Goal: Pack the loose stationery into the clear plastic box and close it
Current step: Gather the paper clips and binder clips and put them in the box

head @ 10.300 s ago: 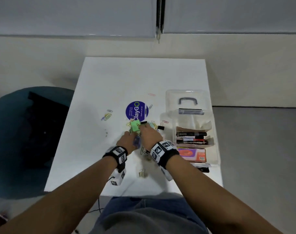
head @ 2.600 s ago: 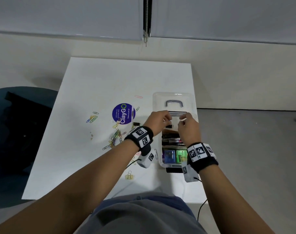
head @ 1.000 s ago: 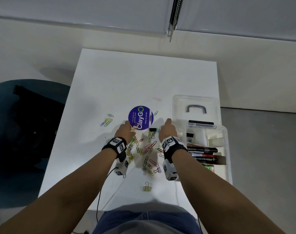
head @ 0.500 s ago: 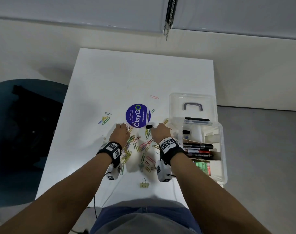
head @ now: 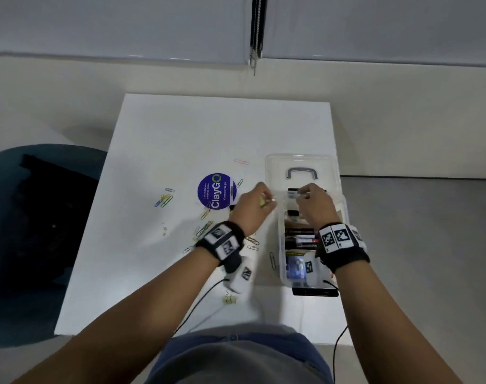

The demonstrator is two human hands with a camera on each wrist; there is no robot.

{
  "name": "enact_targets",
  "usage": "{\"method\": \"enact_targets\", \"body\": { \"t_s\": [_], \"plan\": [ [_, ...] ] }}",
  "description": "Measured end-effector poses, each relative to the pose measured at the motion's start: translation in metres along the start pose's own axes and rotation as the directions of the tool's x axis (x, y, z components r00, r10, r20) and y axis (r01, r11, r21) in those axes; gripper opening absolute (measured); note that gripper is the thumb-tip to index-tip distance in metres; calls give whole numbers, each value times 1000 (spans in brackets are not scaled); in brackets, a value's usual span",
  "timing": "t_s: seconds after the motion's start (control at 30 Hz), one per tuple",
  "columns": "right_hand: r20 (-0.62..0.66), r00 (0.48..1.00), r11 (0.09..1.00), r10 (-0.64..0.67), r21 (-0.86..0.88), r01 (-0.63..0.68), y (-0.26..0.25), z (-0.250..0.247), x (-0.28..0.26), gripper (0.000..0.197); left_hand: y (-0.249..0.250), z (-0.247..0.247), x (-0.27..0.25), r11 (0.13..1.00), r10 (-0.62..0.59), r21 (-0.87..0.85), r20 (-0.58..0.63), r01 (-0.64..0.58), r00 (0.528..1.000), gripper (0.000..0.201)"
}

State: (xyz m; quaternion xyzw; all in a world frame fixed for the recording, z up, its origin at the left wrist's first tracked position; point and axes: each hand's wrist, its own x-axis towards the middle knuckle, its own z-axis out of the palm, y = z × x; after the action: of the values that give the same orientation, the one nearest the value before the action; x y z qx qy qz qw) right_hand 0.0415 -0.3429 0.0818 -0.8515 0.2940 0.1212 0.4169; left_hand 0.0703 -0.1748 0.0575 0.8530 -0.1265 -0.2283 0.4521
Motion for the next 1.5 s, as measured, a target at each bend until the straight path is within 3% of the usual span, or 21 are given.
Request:
{"method": "enact_targets", "body": {
  "t_s": [0.13, 0.27, 0.4, 0.47, 0.53, 0.63, 0.7, 0.77, 0.9, 1.1, 1.27, 1.37, 1.5],
  "plan": [
    [93, 993, 997, 70, 5, -71, 13, -4, 11, 22, 28, 39, 24, 978, 86, 185, 76, -99, 993, 16],
    [118, 989, 994, 85, -79, -76, 10, -12, 7, 39, 31, 46, 30, 915, 76, 377, 185, -142, 980, 37],
    [-22, 1000, 986, -7, -164, 3, -1, -11, -1, 39, 25, 33, 26, 918, 140, 337, 220, -210, 965, 55],
    [-111, 986, 983, -124, -153, 106, -13, 0, -2, 36, 12, 15, 26, 956, 121, 251, 131, -151, 984, 46],
    [-119, 968, 968, -222, -146, 204, -26, 18, -2, 31, -15, -8, 30, 972, 51, 227, 14, -53, 999, 30],
    [22, 957, 939, -288, -190, 287, -47, 61, -4, 28, -74, -40, 37, 925, -134, 350, -72, 151, 988, 23],
    [133, 955, 932, -264, -219, 289, -58, 92, -1, 31, -106, -55, 36, 857, -242, 449, -82, 253, 967, 33],
    [232, 954, 931, -192, -265, 252, -62, 117, 8, 36, -128, -62, 33, 810, -287, 517, -63, 277, 956, 41],
    [356, 932, 882, -66, -416, 221, -50, 151, 26, 45, -150, -59, 22, 770, -233, 618, 39, 160, 972, 40],
    [374, 926, 784, -54, -558, 271, -34, 186, 34, 42, -159, -57, 11, 783, -193, 610, 55, 120, 980, 17],
    [368, 929, 797, -37, -550, 249, -21, 192, 35, 45, -165, -69, 2, 898, -184, 410, 23, 159, 983, 10],
    [379, 925, 790, -38, -555, 260, -20, 189, 37, 47, -160, -71, -11, 913, -83, 399, -37, 91, 996, 8],
    [329, 942, 803, -61, -544, 242, -13, 190, 33, 48, -137, -57, -48, 880, -51, 474, 159, -31, 986, 6]
  ]
}}
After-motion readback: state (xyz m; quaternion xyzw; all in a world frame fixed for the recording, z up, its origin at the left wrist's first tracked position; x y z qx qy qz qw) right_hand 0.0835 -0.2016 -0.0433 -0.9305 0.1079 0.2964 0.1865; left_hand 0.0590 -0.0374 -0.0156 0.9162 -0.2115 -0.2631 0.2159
